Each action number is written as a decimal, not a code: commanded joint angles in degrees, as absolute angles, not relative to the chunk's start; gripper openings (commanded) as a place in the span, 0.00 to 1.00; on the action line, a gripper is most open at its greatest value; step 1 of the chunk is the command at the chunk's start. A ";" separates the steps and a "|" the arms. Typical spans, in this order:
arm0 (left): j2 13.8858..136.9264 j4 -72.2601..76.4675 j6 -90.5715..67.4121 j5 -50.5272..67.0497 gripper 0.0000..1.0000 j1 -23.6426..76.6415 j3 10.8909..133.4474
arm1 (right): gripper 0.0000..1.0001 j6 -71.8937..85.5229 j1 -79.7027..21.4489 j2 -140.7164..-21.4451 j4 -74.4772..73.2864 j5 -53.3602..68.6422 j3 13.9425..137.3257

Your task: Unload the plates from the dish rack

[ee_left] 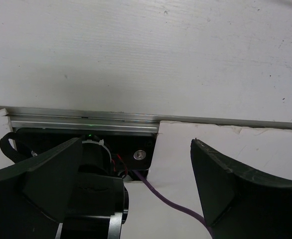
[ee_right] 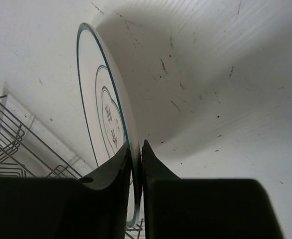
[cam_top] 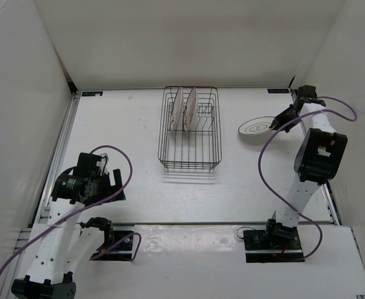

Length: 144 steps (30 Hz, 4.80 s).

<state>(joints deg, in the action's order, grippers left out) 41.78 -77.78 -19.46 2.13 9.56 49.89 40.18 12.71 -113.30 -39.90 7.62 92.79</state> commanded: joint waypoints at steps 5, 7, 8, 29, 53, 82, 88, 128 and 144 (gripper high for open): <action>40.87 -83.23 -18.98 0.61 1.00 9.76 49.13 | 0.37 40.17 13.27 -114.70 -51.48 7.57 92.64; 40.96 -82.88 -19.16 0.70 1.00 9.76 49.04 | 0.59 39.12 13.27 -114.09 -52.81 6.95 89.57; 41.22 -82.88 -19.25 0.79 1.00 9.84 48.96 | 0.63 38.94 13.18 -113.65 -52.56 6.60 88.69; 42.63 -81.30 -19.60 3.69 1.00 9.76 47.64 | 0.72 29.63 12.13 -103.19 -49.92 -3.32 106.60; 52.82 -79.63 -16.17 -0.18 0.98 14.24 68.65 | 0.68 25.13 8.79 -76.62 -54.40 -19.69 78.65; 42.45 -85.25 -17.32 -2.37 0.99 14.06 58.71 | 0.65 22.59 -32.87 -120.48 -48.27 -13.80 132.18; 43.07 -86.13 -16.35 -4.04 0.99 15.38 57.83 | 0.65 21.19 -33.40 -126.82 -47.46 -16.07 135.97; 43.86 -85.70 -16.17 -5.54 0.99 17.23 57.74 | 0.00 8.53 -37.71 -120.70 -32.17 -43.67 137.90; 54.04 -77.09 -20.30 1.28 1.00 17.31 77.32 | 0.00 14.85 -20.14 -92.27 -45.39 -36.93 122.30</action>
<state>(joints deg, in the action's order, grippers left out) 52.29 -78.65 -18.13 -4.14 17.02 70.46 11.51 -21.12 -89.93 -40.14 -41.36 118.41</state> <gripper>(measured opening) 0.998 0.086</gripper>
